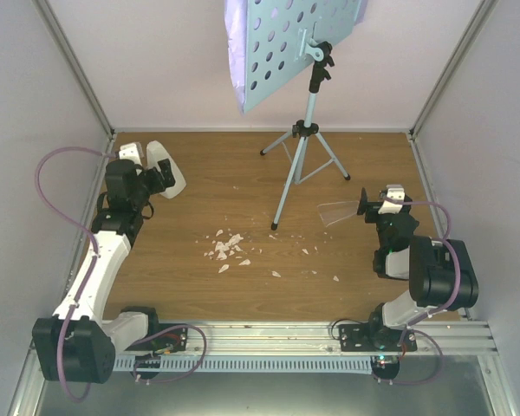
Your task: Pack up the instrument practice props
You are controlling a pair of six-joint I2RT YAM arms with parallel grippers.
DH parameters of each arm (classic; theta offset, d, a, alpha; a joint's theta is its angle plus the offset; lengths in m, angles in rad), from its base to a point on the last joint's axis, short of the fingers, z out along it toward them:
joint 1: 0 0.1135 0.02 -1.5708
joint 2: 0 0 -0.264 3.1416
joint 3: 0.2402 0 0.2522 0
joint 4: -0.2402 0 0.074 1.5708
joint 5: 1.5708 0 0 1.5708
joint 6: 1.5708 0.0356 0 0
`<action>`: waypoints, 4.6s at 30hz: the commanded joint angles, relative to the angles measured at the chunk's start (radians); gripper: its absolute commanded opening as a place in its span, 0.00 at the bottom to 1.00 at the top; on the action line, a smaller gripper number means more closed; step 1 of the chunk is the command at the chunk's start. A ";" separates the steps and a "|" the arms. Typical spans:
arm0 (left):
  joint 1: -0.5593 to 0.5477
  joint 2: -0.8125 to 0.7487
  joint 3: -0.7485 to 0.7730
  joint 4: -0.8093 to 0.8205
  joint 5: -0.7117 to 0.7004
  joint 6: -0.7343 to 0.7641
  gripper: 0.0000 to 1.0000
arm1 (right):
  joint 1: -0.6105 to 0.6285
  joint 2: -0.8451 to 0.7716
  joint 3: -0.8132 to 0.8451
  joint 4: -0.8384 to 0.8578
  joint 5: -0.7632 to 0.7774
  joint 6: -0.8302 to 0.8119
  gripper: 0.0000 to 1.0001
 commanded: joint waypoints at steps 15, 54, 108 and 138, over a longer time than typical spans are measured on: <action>0.102 0.369 0.595 -0.369 0.301 0.181 0.99 | 0.004 0.010 0.001 0.023 0.000 -0.020 0.99; 0.222 0.707 0.517 -0.089 0.538 0.285 0.65 | 0.004 0.010 -0.001 0.023 0.000 -0.021 0.99; -0.440 0.123 0.069 -0.044 -0.204 0.014 0.31 | 0.006 0.001 -0.015 0.045 0.056 0.003 1.00; -0.878 0.127 0.008 -0.120 -0.329 -0.226 0.71 | 0.031 -0.767 0.217 -1.038 0.318 0.507 1.00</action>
